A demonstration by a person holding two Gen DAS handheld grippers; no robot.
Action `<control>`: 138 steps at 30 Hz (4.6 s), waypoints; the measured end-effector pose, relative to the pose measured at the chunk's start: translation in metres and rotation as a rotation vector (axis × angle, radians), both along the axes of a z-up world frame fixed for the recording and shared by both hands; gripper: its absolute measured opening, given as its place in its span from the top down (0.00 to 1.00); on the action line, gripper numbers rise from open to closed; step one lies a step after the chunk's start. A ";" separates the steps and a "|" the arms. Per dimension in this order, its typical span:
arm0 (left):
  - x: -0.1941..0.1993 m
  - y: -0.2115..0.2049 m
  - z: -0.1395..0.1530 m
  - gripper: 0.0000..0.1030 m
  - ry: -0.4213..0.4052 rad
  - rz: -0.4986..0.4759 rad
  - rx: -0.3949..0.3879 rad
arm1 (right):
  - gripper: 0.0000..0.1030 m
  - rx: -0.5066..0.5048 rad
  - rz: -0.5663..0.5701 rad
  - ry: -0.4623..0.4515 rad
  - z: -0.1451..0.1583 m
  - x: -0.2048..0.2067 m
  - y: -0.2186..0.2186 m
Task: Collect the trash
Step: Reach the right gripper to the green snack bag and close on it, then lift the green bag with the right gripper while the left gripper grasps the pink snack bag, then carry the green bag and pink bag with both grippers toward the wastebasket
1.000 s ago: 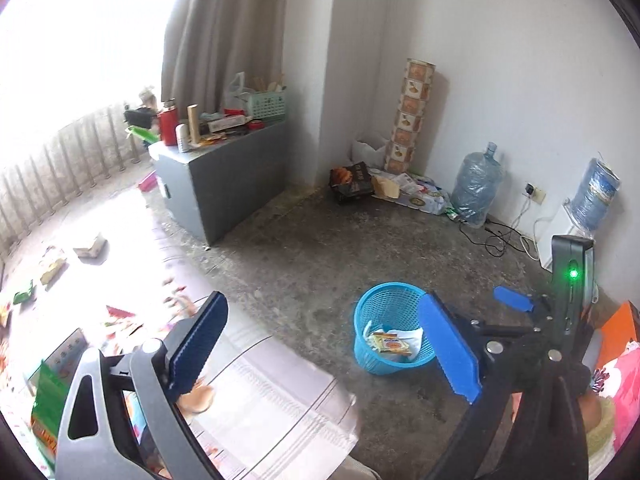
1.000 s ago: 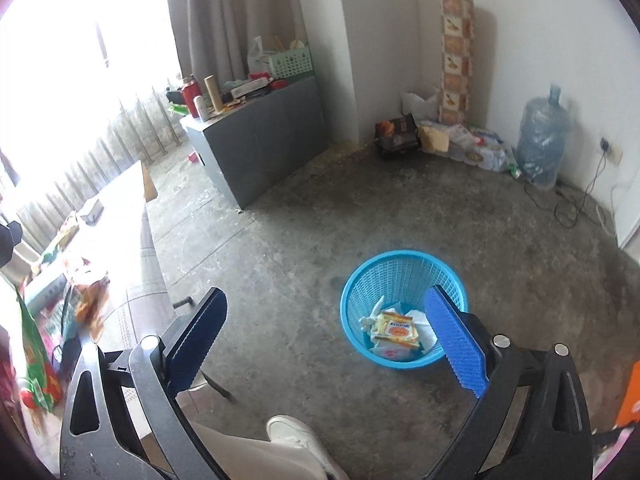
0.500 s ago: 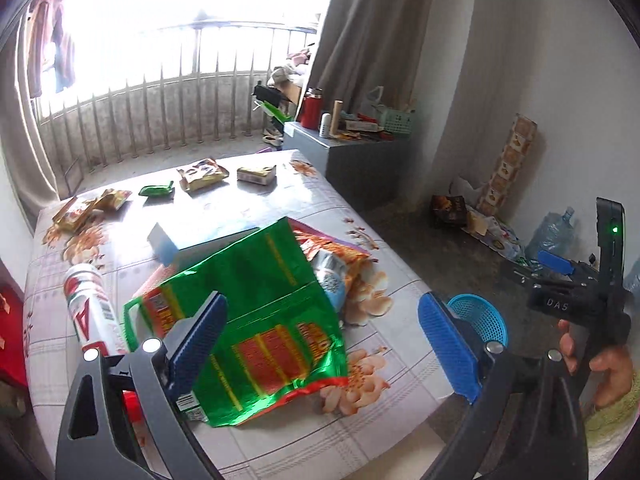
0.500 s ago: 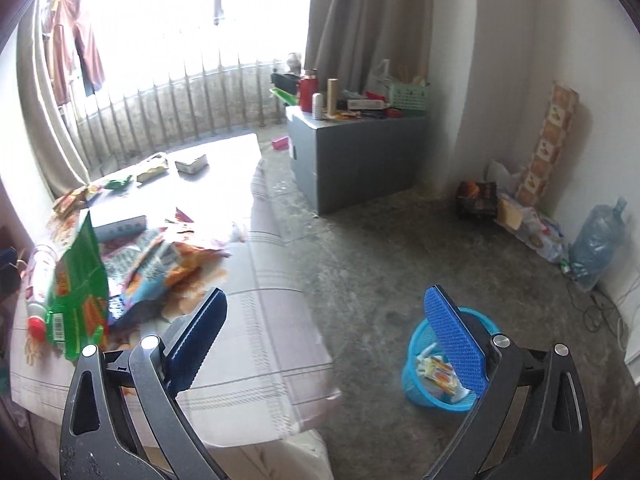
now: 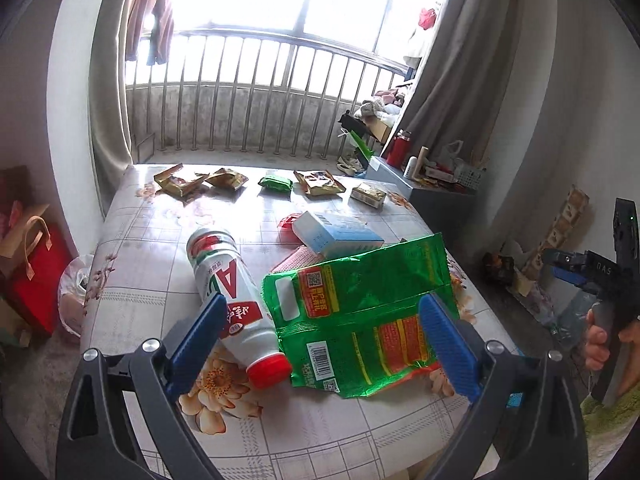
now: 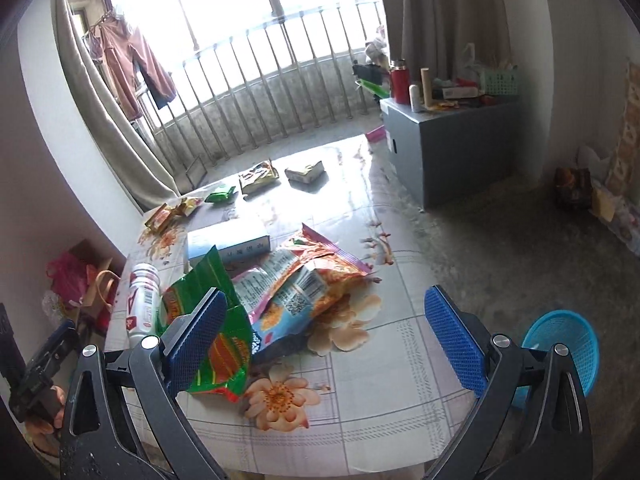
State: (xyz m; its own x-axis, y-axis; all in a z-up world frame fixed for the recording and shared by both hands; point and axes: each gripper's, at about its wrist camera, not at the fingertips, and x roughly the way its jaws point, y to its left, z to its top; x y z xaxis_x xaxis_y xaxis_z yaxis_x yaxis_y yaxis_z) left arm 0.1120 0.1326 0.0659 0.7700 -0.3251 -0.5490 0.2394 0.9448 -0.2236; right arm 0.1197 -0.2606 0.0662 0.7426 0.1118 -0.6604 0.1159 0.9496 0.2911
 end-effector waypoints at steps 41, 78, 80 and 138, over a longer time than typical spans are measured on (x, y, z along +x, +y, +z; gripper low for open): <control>0.019 -0.055 -0.034 0.10 0.089 -0.173 -0.015 | 1.00 0.389 0.226 0.145 -0.057 -0.010 0.001; 0.027 -0.127 -0.117 0.66 0.354 -0.331 0.056 | 0.93 0.531 0.268 0.326 -0.125 -0.031 0.004; 0.028 -0.124 -0.112 0.66 0.349 -0.335 0.026 | 0.96 0.555 0.281 0.323 -0.124 -0.033 0.001; 0.080 -0.133 -0.039 0.95 0.164 -0.170 -0.276 | 0.99 0.557 -0.018 0.177 -0.087 -0.108 -0.098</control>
State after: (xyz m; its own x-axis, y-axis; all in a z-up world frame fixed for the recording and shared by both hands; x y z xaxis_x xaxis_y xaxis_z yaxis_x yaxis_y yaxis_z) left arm 0.1917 -0.0003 0.0268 0.6014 -0.5937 -0.5346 0.3274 0.7935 -0.5130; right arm 0.0118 -0.3586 -0.0204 0.6315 0.4663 -0.6195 0.2228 0.6562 0.7210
